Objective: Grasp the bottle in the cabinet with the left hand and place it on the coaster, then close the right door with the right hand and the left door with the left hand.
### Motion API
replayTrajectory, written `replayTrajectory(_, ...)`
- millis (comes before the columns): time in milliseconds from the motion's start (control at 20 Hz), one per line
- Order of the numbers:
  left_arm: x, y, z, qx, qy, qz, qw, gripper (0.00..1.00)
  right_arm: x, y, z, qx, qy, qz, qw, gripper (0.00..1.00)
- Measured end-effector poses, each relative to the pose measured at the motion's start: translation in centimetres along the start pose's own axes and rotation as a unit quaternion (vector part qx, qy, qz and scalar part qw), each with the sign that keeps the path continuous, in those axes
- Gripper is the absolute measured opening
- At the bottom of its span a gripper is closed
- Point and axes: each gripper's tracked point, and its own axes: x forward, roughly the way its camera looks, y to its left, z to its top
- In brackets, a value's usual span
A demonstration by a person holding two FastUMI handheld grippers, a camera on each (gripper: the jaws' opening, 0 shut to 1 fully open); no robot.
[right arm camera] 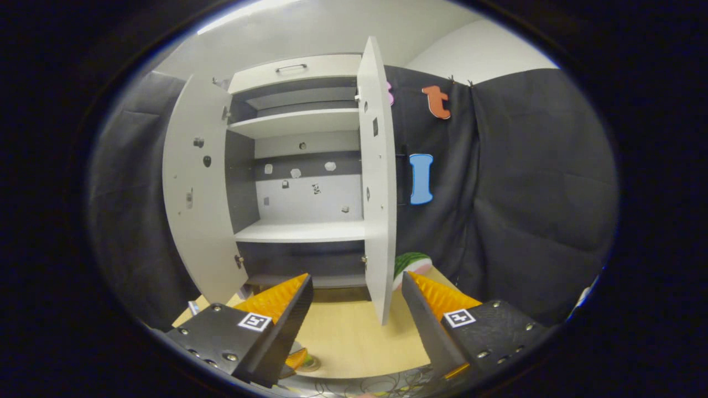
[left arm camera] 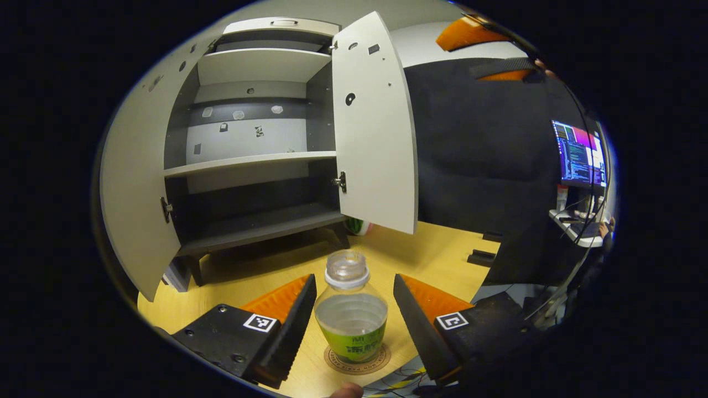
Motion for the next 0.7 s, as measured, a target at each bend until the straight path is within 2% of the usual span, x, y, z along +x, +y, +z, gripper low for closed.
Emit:
replayTrajectory(150,-0.8,0.5,4.4,0.011,-0.016,0.014,1.000,0.89,0.5,-0.8,2.3,0.001,-0.024,0.022,0.999,0.98)
replayTrajectory(200,-1.2,0.4,6.3,0.007,-0.028,0.016,0.999,0.89,0.7,-1.7,2.7,0.001,-0.031,0.025,0.999,0.94)
replayTrajectory(250,-1.6,0.4,8.3,-0.004,-0.037,0.020,0.999,0.89,0.9,-2.7,3.1,-0.002,-0.035,0.025,0.999,0.97)
replayTrajectory(350,-2.3,0.4,11.3,-0.032,-0.043,0.028,0.998,0.89,1.1,-5.2,3.5,-0.005,-0.043,0.017,0.999,1.00)
replayTrajectory(400,-2.5,0.2,12.6,-0.042,-0.039,0.026,0.998,0.89,1.2,-6.4,3.6,-0.006,-0.045,0.014,0.999,0.94)
replayTrajectory(450,-2.8,0.1,13.6,-0.049,-0.031,0.025,0.998,0.89,1.2,-7.5,3.7,-0.008,-0.047,0.012,0.999,0.94)
replayTrajectory(550,-3.6,0.7,15.7,-0.047,-0.016,0.035,0.998,0.90,1.4,-10.3,4.2,-0.010,-0.057,0.002,0.998,0.98)
replayTrajectory(650,-4.1,2.1,19.3,-0.035,-0.048,0.059,0.997,0.90,2.1,-13.0,4.4,-0.007,-0.056,-0.009,0.998,0.93)
replayTrajectory(700,-4.3,2.8,20.8,-0.022,-0.057,0.068,0.996,0.90,2.4,-14.2,4.4,-0.007,-0.052,-0.015,0.998,0.97)
